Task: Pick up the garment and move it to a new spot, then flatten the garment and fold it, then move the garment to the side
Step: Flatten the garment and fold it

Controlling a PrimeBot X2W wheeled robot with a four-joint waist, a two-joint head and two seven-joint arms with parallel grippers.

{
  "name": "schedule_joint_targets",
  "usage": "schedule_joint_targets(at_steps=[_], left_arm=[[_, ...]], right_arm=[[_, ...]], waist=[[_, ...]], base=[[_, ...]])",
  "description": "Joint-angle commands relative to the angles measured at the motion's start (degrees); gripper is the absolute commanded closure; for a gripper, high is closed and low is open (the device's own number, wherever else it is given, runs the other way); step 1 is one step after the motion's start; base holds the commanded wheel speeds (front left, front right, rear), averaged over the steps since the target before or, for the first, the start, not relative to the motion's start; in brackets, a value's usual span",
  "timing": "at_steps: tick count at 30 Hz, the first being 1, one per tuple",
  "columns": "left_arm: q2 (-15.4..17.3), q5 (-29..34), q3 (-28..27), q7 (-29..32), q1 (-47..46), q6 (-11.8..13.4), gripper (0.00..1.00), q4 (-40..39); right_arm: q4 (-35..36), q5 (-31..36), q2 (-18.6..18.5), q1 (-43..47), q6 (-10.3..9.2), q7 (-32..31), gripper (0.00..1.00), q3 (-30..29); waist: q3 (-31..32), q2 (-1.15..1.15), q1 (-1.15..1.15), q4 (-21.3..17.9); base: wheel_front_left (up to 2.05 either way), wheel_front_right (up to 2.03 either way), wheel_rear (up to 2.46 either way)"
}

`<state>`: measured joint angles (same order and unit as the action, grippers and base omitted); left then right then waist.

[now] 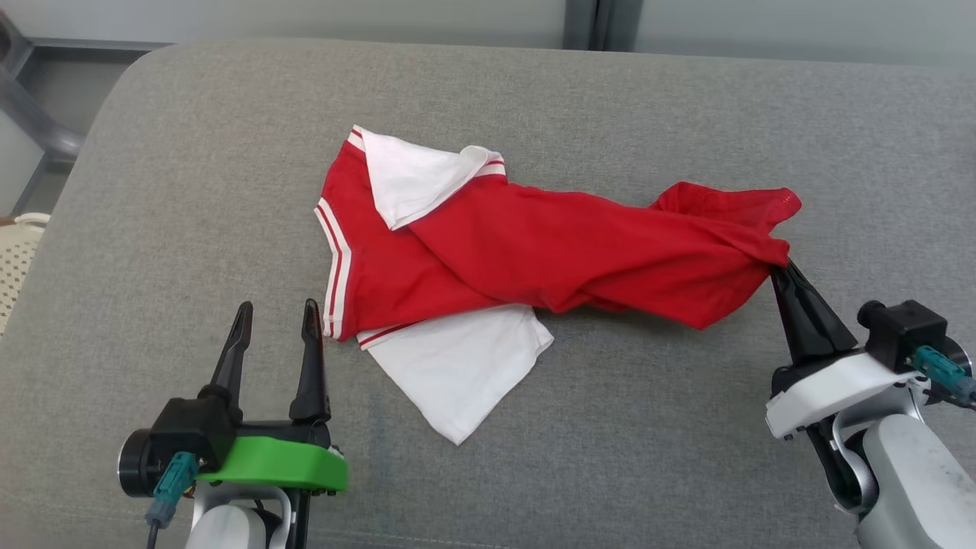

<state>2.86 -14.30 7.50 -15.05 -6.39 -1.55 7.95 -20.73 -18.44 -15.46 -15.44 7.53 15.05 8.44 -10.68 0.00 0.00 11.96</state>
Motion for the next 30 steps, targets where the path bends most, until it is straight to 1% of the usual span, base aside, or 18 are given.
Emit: schedule_joint_targets(at_steps=[1,4,8,12,15,16,17,18,26,30], left_arm=[[0.1,0.2,-0.4,-0.1,0.9,-0.2,0.0,0.1],[0.1,0.4,-1.0,-0.1,1.7,-0.3,0.0,0.2],[0.1,0.3,-1.3,-0.1,2.1,-0.4,0.0,0.0],[0.1,0.3,-1.9,-0.1,2.4,-0.3,0.0,-0.5],[0.1,0.2,-2.1,-0.1,2.3,-0.5,0.0,-0.4],[0.1,0.2,-2.1,-0.1,2.1,-0.5,0.0,-0.4],[0.1,0.2,-2.1,-0.1,2.0,-0.6,0.0,-0.3],[0.1,0.2,-2.1,-0.1,1.8,-0.6,0.0,-0.2],[0.1,0.5,-2.0,-0.1,1.0,-0.8,0.0,0.0],[0.1,0.6,-2.1,-0.1,1.0,-1.0,0.0,0.1]], right_arm=[[2.5,0.3,-0.7,1.9,-0.09,0.2,1.0,-0.4],[8.0,0.4,-0.7,6.4,-0.09,0.2,1.0,-0.8],[13.5,0.3,-0.5,13.2,-0.09,0.2,1.0,-1.4],[17.6,-0.4,0.6,19.4,-0.09,-1.0,1.0,-2.8],[18.3,-0.7,1.2,22.1,-0.09,-2.0,1.0,-3.4],[18.1,-0.6,1.5,22.4,-0.09,-2.4,0.94,-3.7],[17.6,-0.5,1.7,22.7,-0.09,-2.7,0.65,-3.9],[17.2,-0.3,1.8,22.8,-0.09,-2.9,0.0,-4.0],[15.9,0.3,1.1,20.2,-0.09,-2.1,0.0,-5.4],[15.1,0.1,0.7,18.9,-0.09,-3.1,0.0,-5.3]], waist=[[1.7,0.0,0.0,-2.0],[2.5,0.0,0.0,-3.2],[2.8,0.0,0.0,-4.3],[2.6,0.0,0.0,-5.5],[2.4,0.0,0.0,-6.1],[2.3,0.0,0.0,-6.4],[2.3,0.0,0.0,-6.5],[2.2,0.0,0.0,-6.6],[2.1,0.0,0.0,-6.6],[2.0,0.0,0.0,-6.3]], base=[[0.0,0.0,0.0],[0.0,0.0,0.0],[0.0,0.0,0.0],[0.0,0.0,0.0],[0.0,0.0,0.0],[0.0,0.0,0.0],[0.0,0.0,0.0],[0.0,0.0,0.0],[0.0,0.0,0.0],[0.0,0.0,0.0]])
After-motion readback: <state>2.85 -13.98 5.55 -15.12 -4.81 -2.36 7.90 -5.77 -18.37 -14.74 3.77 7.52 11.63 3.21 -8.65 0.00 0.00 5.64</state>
